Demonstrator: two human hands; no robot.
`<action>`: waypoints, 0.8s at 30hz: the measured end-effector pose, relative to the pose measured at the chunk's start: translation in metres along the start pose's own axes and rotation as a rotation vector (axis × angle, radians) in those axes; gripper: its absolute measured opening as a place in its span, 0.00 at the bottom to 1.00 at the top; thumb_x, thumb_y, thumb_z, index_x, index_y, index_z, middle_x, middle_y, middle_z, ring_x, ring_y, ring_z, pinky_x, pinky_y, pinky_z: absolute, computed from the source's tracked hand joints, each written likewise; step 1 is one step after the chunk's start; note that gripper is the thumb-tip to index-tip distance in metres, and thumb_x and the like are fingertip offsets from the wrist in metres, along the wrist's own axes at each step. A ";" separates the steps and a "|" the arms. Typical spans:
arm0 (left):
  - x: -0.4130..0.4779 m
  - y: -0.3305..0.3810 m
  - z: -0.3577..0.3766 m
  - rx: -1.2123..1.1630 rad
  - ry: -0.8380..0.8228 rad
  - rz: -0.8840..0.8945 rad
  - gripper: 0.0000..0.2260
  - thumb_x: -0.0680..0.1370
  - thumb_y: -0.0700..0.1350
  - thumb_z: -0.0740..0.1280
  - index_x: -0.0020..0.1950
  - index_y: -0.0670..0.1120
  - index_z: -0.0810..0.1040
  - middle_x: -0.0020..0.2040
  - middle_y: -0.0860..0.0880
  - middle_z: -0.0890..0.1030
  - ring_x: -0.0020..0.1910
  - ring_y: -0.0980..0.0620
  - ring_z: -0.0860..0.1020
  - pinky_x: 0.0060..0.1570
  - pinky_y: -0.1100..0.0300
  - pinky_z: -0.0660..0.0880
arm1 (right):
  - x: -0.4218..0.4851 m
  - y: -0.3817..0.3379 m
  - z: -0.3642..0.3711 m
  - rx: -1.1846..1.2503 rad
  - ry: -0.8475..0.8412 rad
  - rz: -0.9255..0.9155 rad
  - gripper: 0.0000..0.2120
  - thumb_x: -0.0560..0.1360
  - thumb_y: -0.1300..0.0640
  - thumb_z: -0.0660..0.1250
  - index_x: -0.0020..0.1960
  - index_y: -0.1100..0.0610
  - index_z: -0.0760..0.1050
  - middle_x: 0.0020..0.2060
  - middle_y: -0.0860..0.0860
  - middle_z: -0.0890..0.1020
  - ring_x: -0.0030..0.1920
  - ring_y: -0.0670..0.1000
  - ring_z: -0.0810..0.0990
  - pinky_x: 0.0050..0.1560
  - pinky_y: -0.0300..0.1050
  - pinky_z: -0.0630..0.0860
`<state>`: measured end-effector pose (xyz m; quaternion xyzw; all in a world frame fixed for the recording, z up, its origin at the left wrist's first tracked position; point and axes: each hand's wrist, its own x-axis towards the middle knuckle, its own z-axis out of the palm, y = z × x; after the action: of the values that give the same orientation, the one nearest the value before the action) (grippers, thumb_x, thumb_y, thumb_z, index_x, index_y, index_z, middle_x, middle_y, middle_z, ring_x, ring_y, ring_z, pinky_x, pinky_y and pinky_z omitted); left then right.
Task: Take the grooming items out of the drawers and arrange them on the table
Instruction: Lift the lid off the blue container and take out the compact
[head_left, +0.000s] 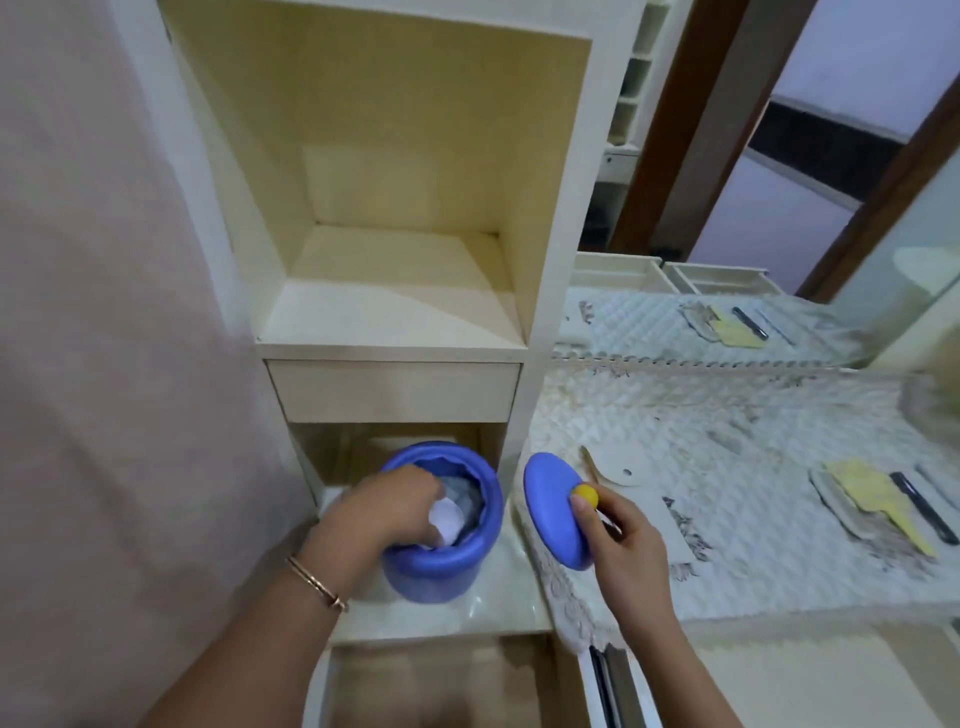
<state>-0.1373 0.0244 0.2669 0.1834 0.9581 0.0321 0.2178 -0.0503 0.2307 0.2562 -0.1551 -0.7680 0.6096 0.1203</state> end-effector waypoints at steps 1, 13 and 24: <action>0.001 0.001 -0.004 0.042 -0.041 0.007 0.20 0.70 0.54 0.68 0.59 0.47 0.73 0.61 0.45 0.77 0.60 0.45 0.74 0.55 0.55 0.71 | 0.000 0.001 -0.003 0.008 -0.002 0.011 0.05 0.73 0.56 0.67 0.41 0.47 0.79 0.43 0.43 0.83 0.49 0.43 0.79 0.50 0.39 0.72; 0.012 0.022 -0.028 0.156 -0.246 -0.046 0.20 0.69 0.52 0.69 0.58 0.45 0.75 0.56 0.46 0.78 0.53 0.47 0.77 0.49 0.57 0.74 | -0.001 0.005 -0.021 0.043 -0.034 0.049 0.03 0.73 0.56 0.68 0.43 0.50 0.80 0.49 0.47 0.82 0.48 0.41 0.78 0.48 0.34 0.72; -0.060 -0.013 0.003 -0.659 0.390 -0.142 0.36 0.65 0.51 0.75 0.69 0.48 0.63 0.67 0.50 0.65 0.56 0.56 0.68 0.52 0.67 0.62 | -0.001 -0.011 0.028 -0.132 -0.201 -0.177 0.08 0.72 0.57 0.68 0.42 0.43 0.76 0.45 0.39 0.81 0.50 0.35 0.75 0.47 0.23 0.69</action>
<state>-0.0899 -0.0099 0.2869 0.0272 0.9301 0.3573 0.0804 -0.0611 0.2034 0.2609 -0.0325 -0.8254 0.5571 0.0856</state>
